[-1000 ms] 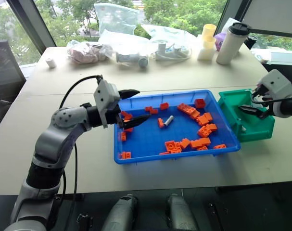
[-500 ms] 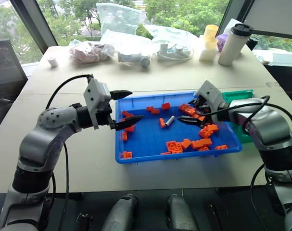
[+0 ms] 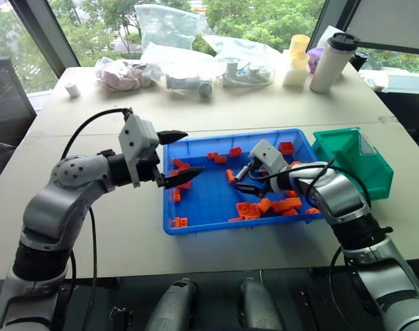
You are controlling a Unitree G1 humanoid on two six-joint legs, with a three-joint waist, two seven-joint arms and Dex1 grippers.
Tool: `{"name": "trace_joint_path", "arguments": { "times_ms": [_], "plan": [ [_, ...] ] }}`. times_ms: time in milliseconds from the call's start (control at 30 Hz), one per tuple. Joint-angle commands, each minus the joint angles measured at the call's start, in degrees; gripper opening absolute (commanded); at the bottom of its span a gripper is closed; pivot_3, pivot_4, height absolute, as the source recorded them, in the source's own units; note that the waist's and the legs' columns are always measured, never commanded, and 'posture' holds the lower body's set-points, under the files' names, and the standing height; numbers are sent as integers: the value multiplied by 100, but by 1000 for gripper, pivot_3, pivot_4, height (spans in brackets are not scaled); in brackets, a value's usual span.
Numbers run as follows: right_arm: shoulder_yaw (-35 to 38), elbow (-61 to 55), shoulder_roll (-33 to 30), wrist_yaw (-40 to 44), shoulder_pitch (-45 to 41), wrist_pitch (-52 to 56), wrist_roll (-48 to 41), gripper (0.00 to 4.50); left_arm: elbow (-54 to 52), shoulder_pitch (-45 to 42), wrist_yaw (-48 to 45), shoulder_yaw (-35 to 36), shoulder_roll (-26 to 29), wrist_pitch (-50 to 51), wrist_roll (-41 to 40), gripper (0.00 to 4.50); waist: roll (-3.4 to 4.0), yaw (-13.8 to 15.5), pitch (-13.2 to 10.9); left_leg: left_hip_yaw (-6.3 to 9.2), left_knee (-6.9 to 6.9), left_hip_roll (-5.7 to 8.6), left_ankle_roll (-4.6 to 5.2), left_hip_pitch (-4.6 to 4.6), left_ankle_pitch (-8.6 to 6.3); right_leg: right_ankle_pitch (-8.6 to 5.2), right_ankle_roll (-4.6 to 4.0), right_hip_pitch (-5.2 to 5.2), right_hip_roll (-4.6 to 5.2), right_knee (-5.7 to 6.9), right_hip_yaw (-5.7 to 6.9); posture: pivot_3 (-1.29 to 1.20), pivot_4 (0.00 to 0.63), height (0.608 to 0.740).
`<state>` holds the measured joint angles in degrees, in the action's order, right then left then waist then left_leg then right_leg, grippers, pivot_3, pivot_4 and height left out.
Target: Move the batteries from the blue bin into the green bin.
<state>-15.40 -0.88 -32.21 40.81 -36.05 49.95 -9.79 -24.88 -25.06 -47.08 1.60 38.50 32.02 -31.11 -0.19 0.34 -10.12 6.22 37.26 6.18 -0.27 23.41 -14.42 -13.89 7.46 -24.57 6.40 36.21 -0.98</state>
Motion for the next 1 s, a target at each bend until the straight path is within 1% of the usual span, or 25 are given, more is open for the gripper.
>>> {"name": "trace_joint_path", "arguments": {
  "times_ms": [33, 133, 167, 200, 300, 333, 433, 467, 600, 667, 733, 867, 1000],
  "plan": [
    [-64, -19, 60, -61, -59, -130, 144, 4443, -175, -22, 64, 174, 50, -61, -17, 4500, 0, -3, 0, 0, 0, 0, 0, 0, 0, 0, 0, 0, 0, 0, 0, 0, 150, 740],
    [-68, -11, 63, -55, -20, -181, 195, 4443, -178, -17, 80, 154, 45, -80, 4, 4500, 0, -9, 0, 0, 0, 0, 0, 0, 0, 0, 0, 0, 0, 0, 0, 0, 150, 740],
    [-58, -9, 67, -54, -16, -190, 198, 4208, -175, -21, 90, 141, 40, -87, 14, 4500, 0, -12, 0, 0, 0, 0, 0, -1, 0, 0, 0, 0, 0, 0, 0, 0, 150, 740],
    [-40, -14, 86, -53, -17, -183, 185, 3915, -173, -21, 99, 127, 34, -98, 27, 4500, 0, -12, 0, 0, -1, 0, 0, -1, 0, 0, 0, 0, 0, 0, 0, 0, 150, 740],
    [-5, -14, 142, -55, -36, -162, 168, 2683, -169, -18, 121, 96, 22, -121, 53, 4500, 0, -13, 0, 0, -1, 0, 0, -1, 0, 0, 0, 0, -1, 0, 0, 0, 150, 740],
    [23, -27, 176, -48, -46, -122, 135, 2212, -169, -18, 129, 87, 9, -127, 60, 4500, 0, -14, 0, 0, -1, 0, 0, -1, 0, 0, 0, 0, -1, 0, 0, 0, 150, 740],
    [89, -108, 224, -39, -87, 63, 72, 2200, -167, -12, 127, 72, -15, -139, 74, 4500, 0, -15, 0, 0, -1, 0, 0, -1, 0, 0, 0, 0, -1, 0, 0, 0, 150, 740],
    [89, -182, 122, -16, -125, 88, 118, 2200, -161, -14, 122, 66, -18, -147, 84, 4500, 0, -14, 0, 0, -1, 0, 0, -1, 0, 0, 0, 0, -1, 0, 0, 0, 150, 740],
    [753, -578, -540, -67, -460, 348, 110, 2200, -140, -17, 104, 57, -18, -178, 103, 4500, 1, 23, -1, 0, 0, 2, 0, 0, 0, 0, 0, 0, 2, 0, 0, 0, 150, 740],
    [1363, -641, -1046, -74, -689, 582, 3, 2200, -112, -24, 96, 41, -29, -201, 117, 4500, 2, 41, -1, -1, 0, 5, 1, 1, 0, 0, 0, -1, 3, -1, 0, 0, 150, 740],
    [1785, -534, -1419, -110, -773, 675, -49, 2200, -94, -23, 87, 22, -47, -221, 123, 4500, 1, 45, -1, 0, -1, 5, 1, 2, -1, 0, 0, 0, 4, -2, 1, 0, 150, 740],
    [2283, -141, -2126, -164, -414, 579, 78, 2200, -36, -40, 33, -44, -105, -267, 113, 4500, -4, 34, 2, -1, -8, -2, 2, -1, -1, 0, 0, 4, 0, -8, 3, 0, 150, 740],
    [2477, -113, -2498, -165, 209, 446, 142, 2200, 99, -107, -64, -163, -147, -368, 218, 4500, -2, 16, 2, -7, -7, -2, 9, -2, -5, 0, 0, 4, 2, -6, -1, 0, 150, 740]
  ]
}}
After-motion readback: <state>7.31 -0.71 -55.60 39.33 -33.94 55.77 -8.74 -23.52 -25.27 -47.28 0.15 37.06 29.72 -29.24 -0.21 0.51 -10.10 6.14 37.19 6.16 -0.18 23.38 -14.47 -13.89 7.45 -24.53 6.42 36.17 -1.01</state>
